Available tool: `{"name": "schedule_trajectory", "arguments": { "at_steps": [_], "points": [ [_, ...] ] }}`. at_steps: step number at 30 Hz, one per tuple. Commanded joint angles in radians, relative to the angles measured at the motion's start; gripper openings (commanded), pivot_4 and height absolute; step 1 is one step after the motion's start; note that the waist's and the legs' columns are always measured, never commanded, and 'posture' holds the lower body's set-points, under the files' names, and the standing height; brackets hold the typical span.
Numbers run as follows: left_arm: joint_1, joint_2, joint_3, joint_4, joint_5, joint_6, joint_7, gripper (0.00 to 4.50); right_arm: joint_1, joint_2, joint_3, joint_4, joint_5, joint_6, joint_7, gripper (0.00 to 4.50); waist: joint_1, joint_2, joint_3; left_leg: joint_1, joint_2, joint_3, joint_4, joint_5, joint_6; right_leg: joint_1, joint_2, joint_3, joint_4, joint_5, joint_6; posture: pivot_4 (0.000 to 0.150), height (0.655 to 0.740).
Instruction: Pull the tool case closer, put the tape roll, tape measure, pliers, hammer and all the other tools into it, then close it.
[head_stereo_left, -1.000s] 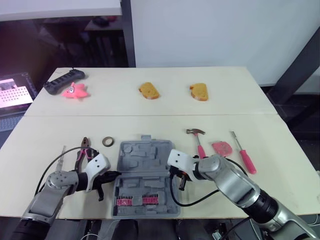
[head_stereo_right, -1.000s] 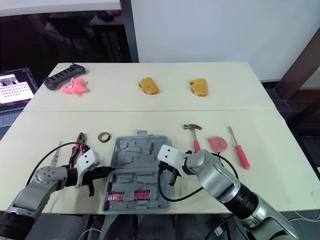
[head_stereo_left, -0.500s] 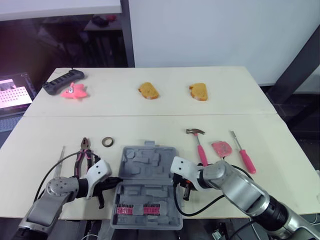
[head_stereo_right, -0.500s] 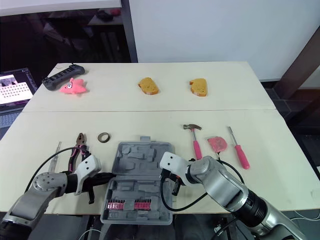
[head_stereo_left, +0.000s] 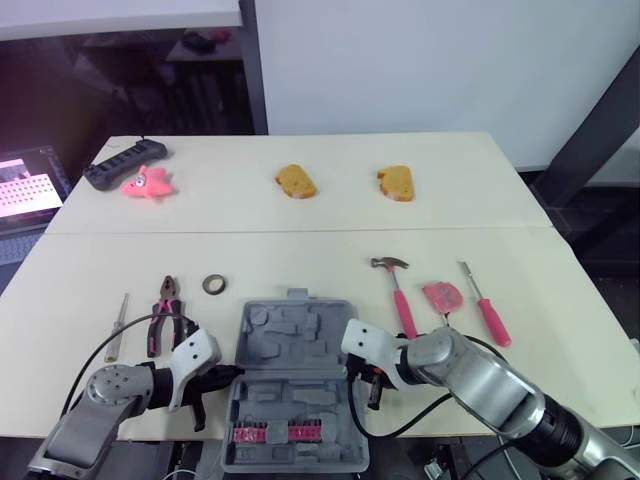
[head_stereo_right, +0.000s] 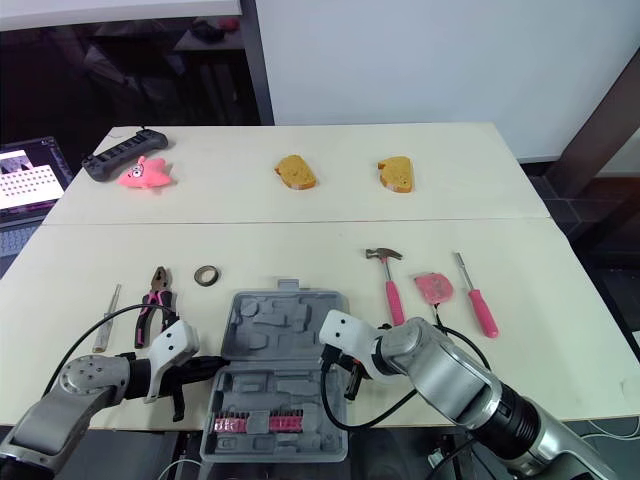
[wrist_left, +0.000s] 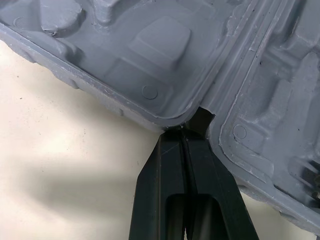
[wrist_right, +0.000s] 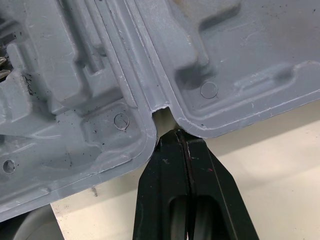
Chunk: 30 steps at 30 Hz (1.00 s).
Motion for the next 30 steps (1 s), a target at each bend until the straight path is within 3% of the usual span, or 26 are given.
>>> {"name": "schedule_trajectory", "arguments": {
  "at_steps": [1, 9, 18, 21, 27, 29, 30],
  "points": [
    [0.031, -0.004, -0.054, 0.029, 0.016, 0.023, -0.009, 0.02, -0.003, 0.006, 0.026, -0.024, 0.03, -0.006, -0.007, 0.0, 0.0, 0.0, 0.0, 0.0, 0.0, 0.0, 0.0, 0.0, 0.0, 0.0, 0.0, 0.0, 0.0, 0.0, 0.0, 0.15, 0.74],
    [0.031, -0.002, -0.049, 0.039, 0.02, 0.021, -0.005, 0.02, -0.007, -0.021, 0.022, -0.011, 0.035, -0.017, -0.019, 0.0, 0.0, 0.0, 0.0, 0.0, 0.0, 0.0, 0.0, 0.0, 0.0, 0.0, 0.0, 0.0, 0.0, 0.0, 0.0, 0.15, 0.74],
    [0.039, 0.044, 0.036, 0.082, 0.005, 0.016, 0.009, 0.02, 0.029, -0.117, -0.084, 0.024, 0.038, -0.128, -0.018, 0.0, -0.001, 0.0, 0.0, -0.001, 0.0, 0.0, 0.0, 0.0, 0.0, -0.001, 0.0, 0.0, -0.001, 0.0, 0.0, 0.15, 0.74],
    [0.064, 0.092, 0.109, 0.075, -0.03, 0.009, -0.013, 0.02, 0.092, -0.158, -0.212, -0.001, 0.079, -0.196, 0.001, 0.0, -0.003, -0.001, 0.001, -0.001, 0.0, 0.0, -0.001, 0.0, 0.0, -0.002, 0.0, 0.001, -0.001, -0.001, 0.0, 0.15, 0.74],
    [0.127, 0.21, 0.447, 0.096, -0.239, 0.101, -0.124, 0.02, 0.461, -0.252, -0.783, -0.024, 0.225, -0.541, 0.182, 0.0, 0.008, -0.009, 0.008, -0.004, 0.0, 0.001, -0.003, 0.0, 0.0, -0.005, 0.0, 0.0, 0.0, -0.003, 0.0, 0.15, 0.74],
    [0.138, 0.247, 0.545, 0.166, -0.266, 0.122, -0.16, 0.0, 0.596, -0.265, -0.959, 0.067, 0.23, -0.682, 0.273, 0.57, 0.013, -0.01, 0.009, -0.003, 0.0, 0.002, -0.001, 0.0, 0.0, -0.003, -0.001, 0.0, -0.002, -0.003, -0.001, 0.15, 0.74],
    [0.136, 0.268, 0.59, 0.251, -0.245, 0.091, -0.157, 0.26, 0.644, -0.254, -1.072, 0.149, 0.247, -0.753, 0.317, 0.86, 0.018, -0.01, 0.009, -0.003, 0.0, 0.003, -0.001, 0.0, 0.0, -0.002, -0.001, 0.001, -0.003, -0.003, -0.002, 0.15, 0.74]
  ]
}}
